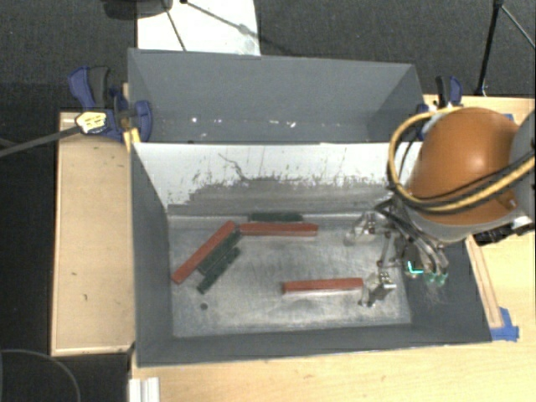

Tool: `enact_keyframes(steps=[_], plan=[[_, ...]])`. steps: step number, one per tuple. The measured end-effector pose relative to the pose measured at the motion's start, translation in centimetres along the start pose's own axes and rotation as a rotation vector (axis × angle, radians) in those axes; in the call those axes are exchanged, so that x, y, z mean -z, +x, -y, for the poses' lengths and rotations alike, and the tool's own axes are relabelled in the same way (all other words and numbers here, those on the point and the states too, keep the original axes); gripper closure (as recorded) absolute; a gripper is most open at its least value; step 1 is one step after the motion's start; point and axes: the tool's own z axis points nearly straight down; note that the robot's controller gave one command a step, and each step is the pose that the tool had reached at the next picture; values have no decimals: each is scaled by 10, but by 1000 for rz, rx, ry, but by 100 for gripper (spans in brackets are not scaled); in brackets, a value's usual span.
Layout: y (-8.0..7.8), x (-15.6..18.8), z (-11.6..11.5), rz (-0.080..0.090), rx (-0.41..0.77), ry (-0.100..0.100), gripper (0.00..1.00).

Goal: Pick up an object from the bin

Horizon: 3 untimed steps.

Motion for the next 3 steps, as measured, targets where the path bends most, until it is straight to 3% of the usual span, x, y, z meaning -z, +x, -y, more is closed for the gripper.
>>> enact_keyframes(steps=[1,2,3], plan=[[-1,2,0,6,0,0,0],[-11,-82,-24,11,-76,-1,0],[-9,-90,-38,3,-49,0,0]])
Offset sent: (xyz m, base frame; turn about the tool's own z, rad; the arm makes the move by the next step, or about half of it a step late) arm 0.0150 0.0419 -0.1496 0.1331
